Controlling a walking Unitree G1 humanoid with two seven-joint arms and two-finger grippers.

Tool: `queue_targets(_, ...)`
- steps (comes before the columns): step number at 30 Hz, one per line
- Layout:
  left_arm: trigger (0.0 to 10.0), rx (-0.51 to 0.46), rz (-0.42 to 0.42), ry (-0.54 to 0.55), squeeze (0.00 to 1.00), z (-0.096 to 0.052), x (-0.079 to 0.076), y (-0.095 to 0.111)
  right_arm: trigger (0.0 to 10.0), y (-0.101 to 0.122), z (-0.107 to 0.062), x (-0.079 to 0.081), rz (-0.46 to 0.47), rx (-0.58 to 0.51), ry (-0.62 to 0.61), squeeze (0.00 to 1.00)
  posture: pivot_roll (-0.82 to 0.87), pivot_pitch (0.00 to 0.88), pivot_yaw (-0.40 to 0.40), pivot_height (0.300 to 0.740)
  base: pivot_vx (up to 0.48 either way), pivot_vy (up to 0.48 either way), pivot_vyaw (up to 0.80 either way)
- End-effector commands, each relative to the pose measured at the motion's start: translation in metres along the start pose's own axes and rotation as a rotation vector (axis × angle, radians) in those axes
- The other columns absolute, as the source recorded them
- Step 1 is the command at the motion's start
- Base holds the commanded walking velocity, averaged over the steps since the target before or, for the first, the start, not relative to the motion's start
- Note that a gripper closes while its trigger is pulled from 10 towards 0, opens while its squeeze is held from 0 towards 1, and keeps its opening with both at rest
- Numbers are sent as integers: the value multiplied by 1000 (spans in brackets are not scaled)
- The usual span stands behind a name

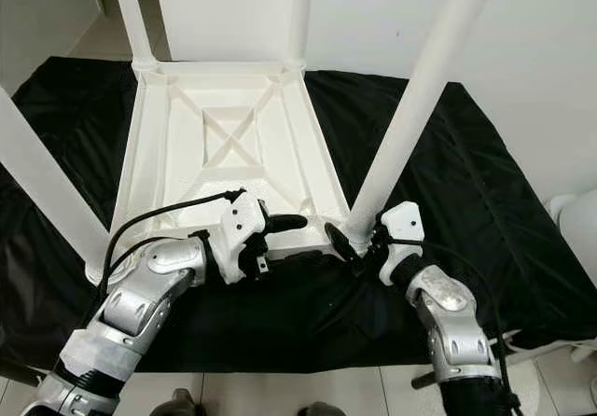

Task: Building children table

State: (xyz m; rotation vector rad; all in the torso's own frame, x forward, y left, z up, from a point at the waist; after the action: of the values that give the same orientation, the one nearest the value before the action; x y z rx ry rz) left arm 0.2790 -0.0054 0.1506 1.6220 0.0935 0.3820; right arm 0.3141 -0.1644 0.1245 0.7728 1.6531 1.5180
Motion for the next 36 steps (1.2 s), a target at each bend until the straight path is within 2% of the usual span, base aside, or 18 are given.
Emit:
queue_targets(1, 10000, -4, -1, -12, 0, 3, -1, 0, 10000, -6, 8, -2, -16, 31, 47, 0, 29, 0, -64, 740, 0, 0, 0)
queue_targets(4, 10000, -5, -5, -12, 0, 3, -1, 0, 10000, -7, 12, -3, -20, 40, 63, 0, 29, 0, -64, 740, 0, 0, 0)
queue_targets(5, 10000, -8, -3, -17, 0, 5, -3, 0, 6588, -7, 18, -6, -35, 43, 82, 0, 33, 0, -72, 740, 0, 0, 0)
queue_targets(6, 10000, -9, -3, -18, 0, 6, -3, 0, 6588, -7, 19, -7, -41, 42, 89, 0, 33, 0, -72, 740, 0, 0, 0)
queue_targets(7, 10000, -11, -3, -18, 0, 7, -3, 1, 1412, -7, 20, -8, -45, 42, 94, 0, 34, 0, -74, 740, 0, 0, 0)
queue_targets(8, 10000, -13, -3, -16, 0, 7, -3, 1, 0, -7, 20, -8, -47, 42, 98, 0, 34, 0, -74, 740, 0, 0, 0)
queue_targets(14, 10000, -17, -9, -10, 0, 8, -2, 2, 0, -11, 15, -12, -42, 47, 75, 0, 24, 0, -67, 740, 0, 0, 0)
queue_targets(15, 10000, -17, -11, -12, 0, 8, -3, 2, 1333, -12, 13, -12, -32, 48, 58, 0, 21, 0, -64, 740, 0, 0, 0)
queue_targets(16, 10000, -17, -12, -14, 0, 8, -3, 2, 5843, -12, 12, -13, -16, 42, 41, 0, 21, 0, -64, 740, 0, 0, 0)
queue_targets(17, 10000, -17, -12, -14, 0, 8, -3, 2, 5843, -12, 12, -13, -16, 42, 41, 0, 21, 0, -64, 740, 0, 0, 0)
queue_targets(18, 10000, -16, -13, -16, 0, 8, -3, 2, 10000, -10, 11, -15, -1, 30, 16, 0, 14, 0, -54, 740, 0, 0, 0)
queue_targets(22, 10000, -14, -13, -20, 0, 8, -2, 2, 10000, -7, 10, -18, 15, 1, -40, 0, 8, 0, -42, 740, 0, 0, 0)
queue_targets(23, 10000, -13, -13, -22, 0, 8, -1, 2, 10000, -6, 10, -23, 8, -7, -108, 0, 7, 0, -35, 740, 0, 0, 0)
queue_targets(24, 10000, -13, -13, -22, 0, 8, -1, 2, 10000, -6, 10, -23, 8, -7, -108, 0, 7, 0, -35, 740, 0, 0, 0)
queue_targets(27, 10000, -11, -11, -26, 0, 7, 1, 3, 10000, 0, 7, -30, 16, -40, -292, 0, 5, 0, -26, 740, 0, 0, 0)
queue_targets(28, 10000, -11, -11, -26, 0, 7, 1, 3, 10000, 0, 7, -30, 16, -40, -292, 0, 5, 0, -26, 740, 0, 0, 0)
queue_targets(33, 10000, -7, -8, -26, 0, 5, 2, 3, 10000, 0, 3, -23, 31, -41, -434, 0, 7, 0, -23, 740, 0, 0, 0)
queue_targets(36, 10000, 2, -9, -12, 0, 3, 5, 0, 10000, 5, 4, -8, 55, -67, -520, 0, 6, 0, -22, 740, 0, 0, 0)
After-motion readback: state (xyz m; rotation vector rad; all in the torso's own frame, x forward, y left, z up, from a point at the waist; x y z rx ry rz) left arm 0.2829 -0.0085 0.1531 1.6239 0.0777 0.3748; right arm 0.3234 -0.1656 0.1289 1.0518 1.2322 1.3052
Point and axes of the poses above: a point about 5 cm out from each wrist's last joint towards the gripper, its own z axis pointing out of the wrist towards the gripper, its own y axis along the axis of the wrist's last joint, x = y × z, the point moved 5 cm from there along z, pointing out of the wrist towards the gripper, and after that the axes turned 2 degrees about z, right-handed, at the moved point
